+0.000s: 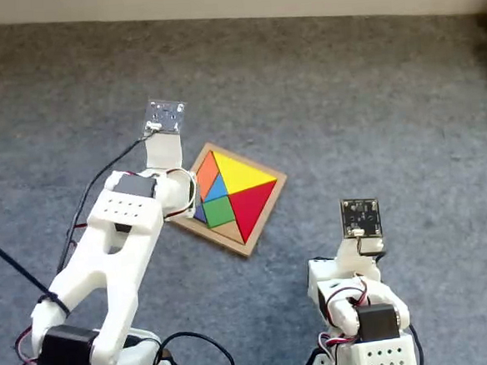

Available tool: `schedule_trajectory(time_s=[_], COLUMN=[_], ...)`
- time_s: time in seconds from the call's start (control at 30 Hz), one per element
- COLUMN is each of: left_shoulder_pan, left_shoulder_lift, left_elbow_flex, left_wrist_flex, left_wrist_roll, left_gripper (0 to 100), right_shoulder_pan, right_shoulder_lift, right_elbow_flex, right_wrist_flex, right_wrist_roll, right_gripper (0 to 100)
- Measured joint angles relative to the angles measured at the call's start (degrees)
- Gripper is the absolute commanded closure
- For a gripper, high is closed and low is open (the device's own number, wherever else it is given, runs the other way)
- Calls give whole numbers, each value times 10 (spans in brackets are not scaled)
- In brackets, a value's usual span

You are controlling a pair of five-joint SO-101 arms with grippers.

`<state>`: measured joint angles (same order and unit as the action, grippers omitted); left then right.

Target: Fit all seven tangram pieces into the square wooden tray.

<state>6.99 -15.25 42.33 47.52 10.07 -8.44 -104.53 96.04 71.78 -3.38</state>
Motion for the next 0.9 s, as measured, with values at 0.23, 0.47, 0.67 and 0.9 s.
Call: schedule_trajectory(time_s=[0.23, 0.47, 0.67, 0.9], left_shoulder_pan=[-1, 1, 18, 32], left_shoulder_lift=[118, 140, 141, 85], left_elbow_flex=[-41, -72, -69, -21], left_wrist_flex=[-3, 37, 48, 53], left_wrist_roll=[-19, -18, -18, -22], left_gripper=[859, 860, 860, 860], right_shoulder_pan=[0, 0, 0, 0], right_shoulder_lift=[0, 0, 0, 0], right_elbow_flex=[0, 0, 0, 0], right_wrist_flex=[0, 0, 0, 0], right_wrist_roll=[0, 0, 0, 0], right_gripper=[991, 991, 991, 991])
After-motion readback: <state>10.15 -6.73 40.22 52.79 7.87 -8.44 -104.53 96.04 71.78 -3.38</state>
